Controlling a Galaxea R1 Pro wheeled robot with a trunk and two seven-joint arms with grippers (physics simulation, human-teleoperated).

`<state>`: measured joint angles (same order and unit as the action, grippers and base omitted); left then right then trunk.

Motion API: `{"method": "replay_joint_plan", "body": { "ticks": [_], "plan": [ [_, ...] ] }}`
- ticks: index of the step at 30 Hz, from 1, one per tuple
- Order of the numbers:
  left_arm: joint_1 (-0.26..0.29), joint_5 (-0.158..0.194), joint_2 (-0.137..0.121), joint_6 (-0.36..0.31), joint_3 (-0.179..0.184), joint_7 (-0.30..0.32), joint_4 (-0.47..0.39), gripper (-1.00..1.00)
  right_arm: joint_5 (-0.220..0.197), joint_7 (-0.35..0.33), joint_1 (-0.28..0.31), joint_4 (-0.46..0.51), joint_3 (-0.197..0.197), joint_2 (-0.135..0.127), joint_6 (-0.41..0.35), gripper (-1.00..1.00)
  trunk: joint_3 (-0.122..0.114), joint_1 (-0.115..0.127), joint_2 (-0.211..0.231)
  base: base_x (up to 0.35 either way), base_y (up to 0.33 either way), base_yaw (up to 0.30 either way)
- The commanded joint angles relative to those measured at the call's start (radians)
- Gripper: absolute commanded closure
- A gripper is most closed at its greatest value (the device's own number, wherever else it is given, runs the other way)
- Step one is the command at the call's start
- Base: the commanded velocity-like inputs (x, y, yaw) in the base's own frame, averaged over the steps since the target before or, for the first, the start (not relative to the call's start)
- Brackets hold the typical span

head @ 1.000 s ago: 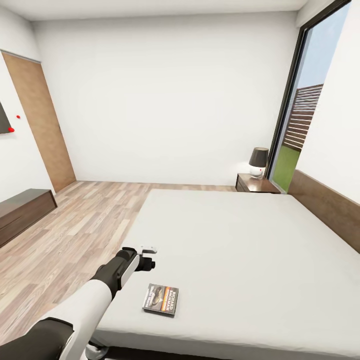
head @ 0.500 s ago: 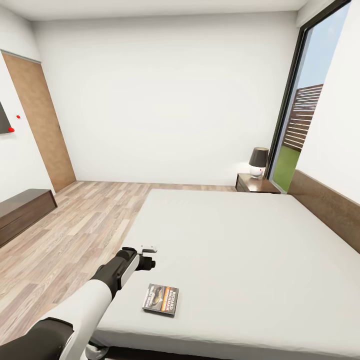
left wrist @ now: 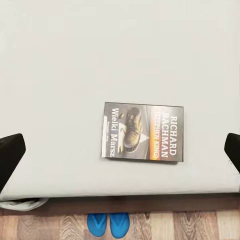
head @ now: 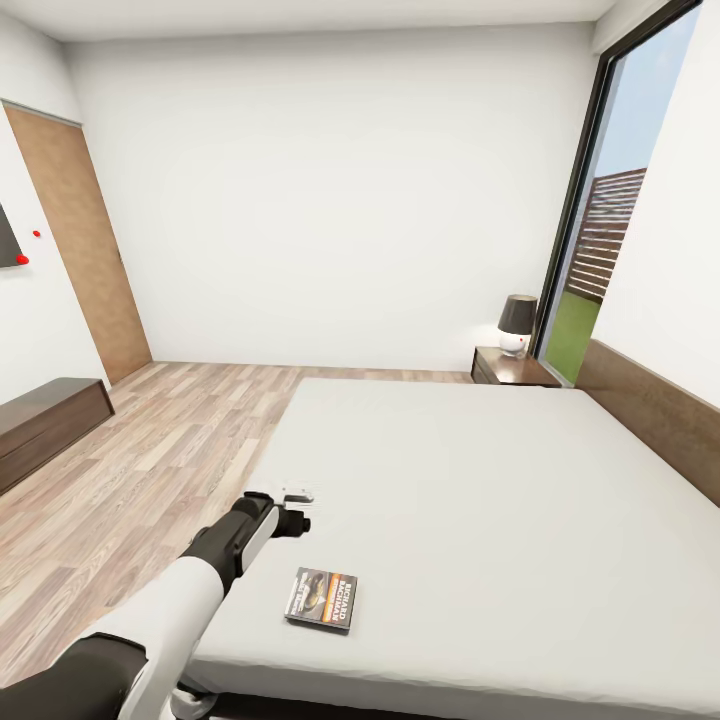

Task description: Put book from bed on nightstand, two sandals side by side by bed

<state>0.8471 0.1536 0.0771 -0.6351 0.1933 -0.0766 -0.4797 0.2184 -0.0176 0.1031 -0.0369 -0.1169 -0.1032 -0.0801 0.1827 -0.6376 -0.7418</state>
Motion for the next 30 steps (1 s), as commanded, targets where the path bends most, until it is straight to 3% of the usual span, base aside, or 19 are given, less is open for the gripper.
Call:
{"method": "replay_joint_plan", "body": {
  "ticks": [1, 30],
  "plan": [
    [0.007, 0.011, -0.001, -0.005, 0.006, -0.008, -0.007, -1.0, 0.01, -0.005, 0.001, -0.001, -0.007, -0.001, 0.002, -1.0, 0.002, 0.0, -0.001, 0.0, 0.0, 0.0],
    [0.012, 0.011, -0.001, -0.005, 0.006, -0.009, -0.032, -1.0, 0.01, -0.005, 0.001, -0.001, -0.007, -0.001, 0.002, -1.0, 0.002, 0.0, -0.001, 0.0, 0.0, 0.0]
  ]
}}
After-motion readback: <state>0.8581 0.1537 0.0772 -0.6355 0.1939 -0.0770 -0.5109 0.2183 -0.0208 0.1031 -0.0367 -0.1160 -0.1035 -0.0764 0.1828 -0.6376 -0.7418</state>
